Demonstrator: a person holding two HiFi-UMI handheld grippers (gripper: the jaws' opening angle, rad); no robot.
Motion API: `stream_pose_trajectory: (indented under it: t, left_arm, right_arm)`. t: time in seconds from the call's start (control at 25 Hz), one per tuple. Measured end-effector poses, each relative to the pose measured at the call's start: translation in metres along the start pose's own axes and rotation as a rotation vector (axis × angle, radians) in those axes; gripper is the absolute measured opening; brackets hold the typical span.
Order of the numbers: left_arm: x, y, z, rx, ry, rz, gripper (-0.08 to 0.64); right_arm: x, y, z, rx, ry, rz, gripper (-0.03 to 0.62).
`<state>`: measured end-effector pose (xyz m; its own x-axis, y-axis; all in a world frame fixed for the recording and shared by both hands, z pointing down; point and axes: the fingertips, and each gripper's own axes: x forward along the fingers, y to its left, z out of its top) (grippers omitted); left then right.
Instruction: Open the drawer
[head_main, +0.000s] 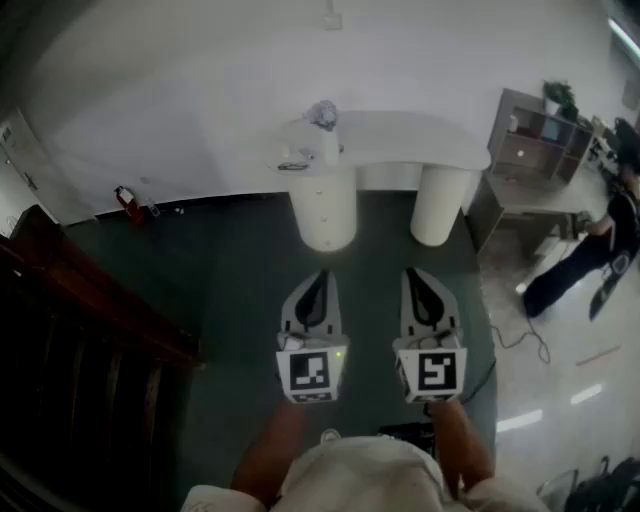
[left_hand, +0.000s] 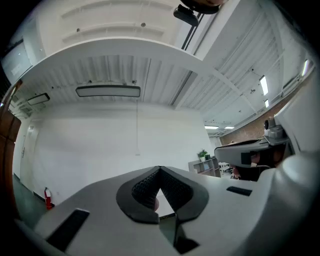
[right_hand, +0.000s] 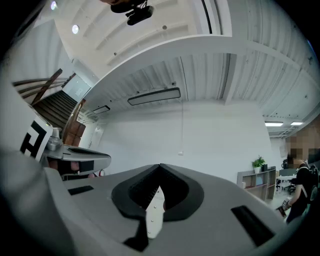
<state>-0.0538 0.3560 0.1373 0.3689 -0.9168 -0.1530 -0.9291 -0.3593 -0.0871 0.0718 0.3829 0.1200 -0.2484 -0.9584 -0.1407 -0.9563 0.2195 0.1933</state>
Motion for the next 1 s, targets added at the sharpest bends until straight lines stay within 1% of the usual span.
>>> stream_pose_trajectory:
  t: [0.32, 0.52, 0.68, 0.88, 1.0]
  left_arm:
    - [-0.003, -0.021, 0.005, 0.004, -0.011, 0.001, -0.003]
    - [-0.006, -0.043, 0.006, 0.009, 0.001, 0.01, -0.003]
    - [-0.006, -0.06, 0.004, 0.004, 0.012, 0.023, -0.003]
    - [-0.003, -0.085, 0.001, -0.002, 0.022, 0.041, -0.003]
    - [-0.002, -0.093, -0.002, -0.004, 0.027, 0.051, -0.003]
  right_arm:
    - [-0.013, -0.013, -0.004, 0.013, 0.005, 0.002, 0.003]
    - [-0.025, -0.03, -0.005, 0.042, -0.016, -0.001, 0.005]
    - [-0.034, -0.043, -0.011, 0.049, -0.016, 0.014, 0.005]
    - [-0.045, -0.066, -0.024, 0.081, 0.002, 0.024, 0.005]
    - [-0.047, -0.076, -0.03, 0.077, 0.0, 0.035, 0.005]
